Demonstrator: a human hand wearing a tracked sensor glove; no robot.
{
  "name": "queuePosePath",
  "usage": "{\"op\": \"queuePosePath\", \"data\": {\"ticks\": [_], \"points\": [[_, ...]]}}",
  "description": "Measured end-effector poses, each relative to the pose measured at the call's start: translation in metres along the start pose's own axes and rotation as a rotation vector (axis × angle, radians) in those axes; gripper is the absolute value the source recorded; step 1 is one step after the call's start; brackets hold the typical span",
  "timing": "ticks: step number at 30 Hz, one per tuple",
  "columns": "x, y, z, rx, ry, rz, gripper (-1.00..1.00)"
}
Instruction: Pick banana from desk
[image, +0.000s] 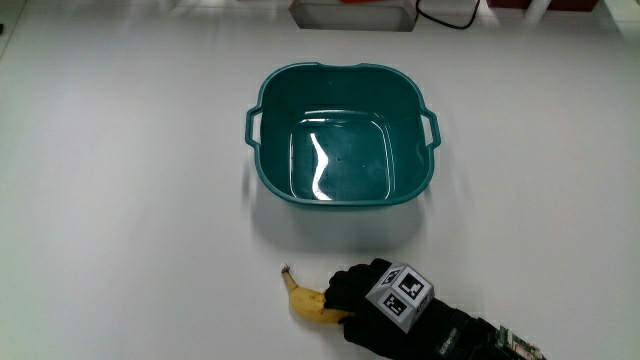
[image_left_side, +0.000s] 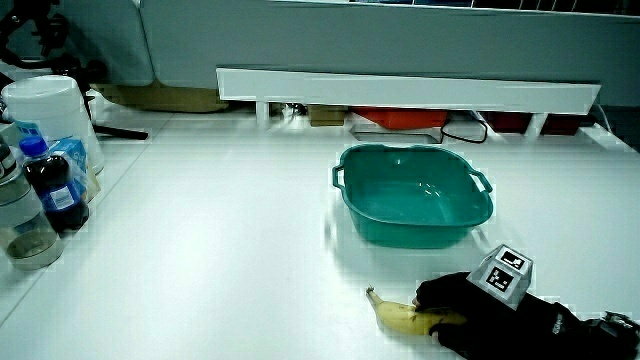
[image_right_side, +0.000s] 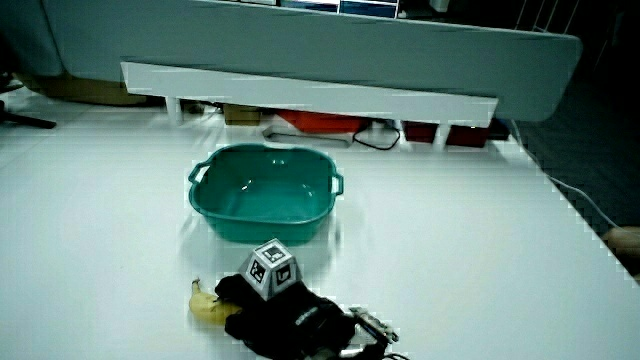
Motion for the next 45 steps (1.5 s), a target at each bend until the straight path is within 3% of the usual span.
{"op": "queuePosePath", "data": {"ticks": [10, 13, 15, 21, 25, 28, 32, 41, 44, 45], "points": [[-0.002, -0.004, 0.001, 0.049, 0.038, 0.025, 1.0], [-0.006, -0.006, 0.011, 0.06, 0.047, 0.04, 1.0], [-0.008, -0.007, 0.023, 0.068, 0.087, 0.048, 1.0], [-0.01, -0.01, 0.054, 0.119, 0.053, 0.068, 1.0], [-0.007, -0.012, 0.065, 0.147, 0.028, 0.065, 1.0], [-0.004, -0.012, 0.07, 0.16, 0.043, 0.064, 1.0], [0.003, -0.01, 0.079, 0.168, 0.084, 0.043, 1.0], [0.037, 0.005, 0.1, 0.23, 0.065, -0.002, 1.0], [0.054, 0.013, 0.097, 0.248, -0.001, -0.006, 1.0], [0.057, 0.017, 0.098, 0.241, 0.006, -0.021, 1.0]]}}
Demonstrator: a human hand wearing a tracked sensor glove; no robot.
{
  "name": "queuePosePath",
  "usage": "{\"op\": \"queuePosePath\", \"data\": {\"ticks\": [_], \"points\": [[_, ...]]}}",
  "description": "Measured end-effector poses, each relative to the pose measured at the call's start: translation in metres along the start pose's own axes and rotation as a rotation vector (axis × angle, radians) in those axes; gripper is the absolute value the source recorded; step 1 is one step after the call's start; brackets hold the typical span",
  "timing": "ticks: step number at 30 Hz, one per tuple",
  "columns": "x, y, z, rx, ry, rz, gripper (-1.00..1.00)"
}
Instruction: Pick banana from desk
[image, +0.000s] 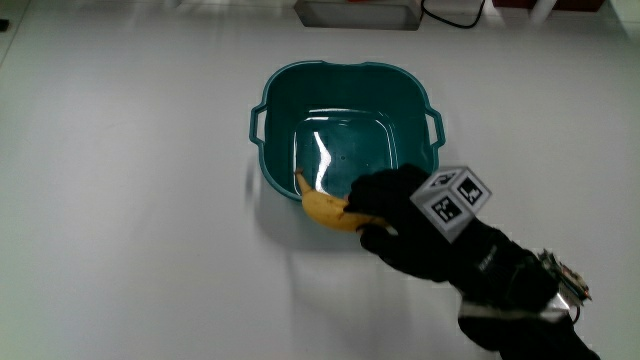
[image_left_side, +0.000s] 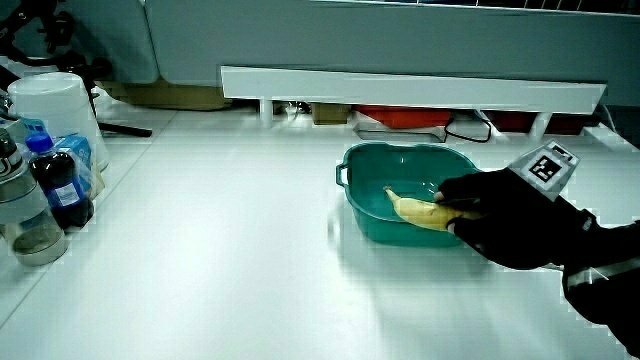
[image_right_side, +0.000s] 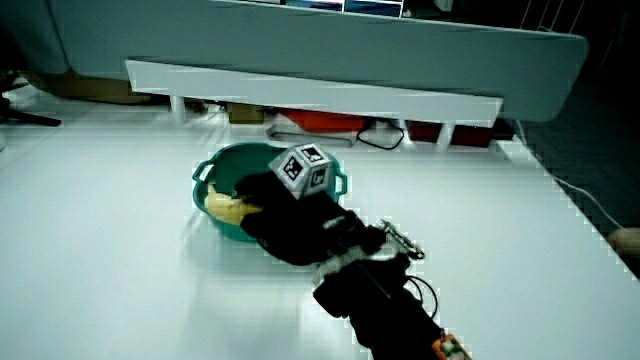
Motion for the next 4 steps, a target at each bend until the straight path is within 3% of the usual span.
{"op": "queuePosePath", "data": {"ticks": [1, 4], "points": [[0.007, 0.003, -0.005, -0.003, -0.018, 0.003, 1.0], [0.012, 0.015, -0.003, -0.026, 0.01, -0.034, 1.0]]}}
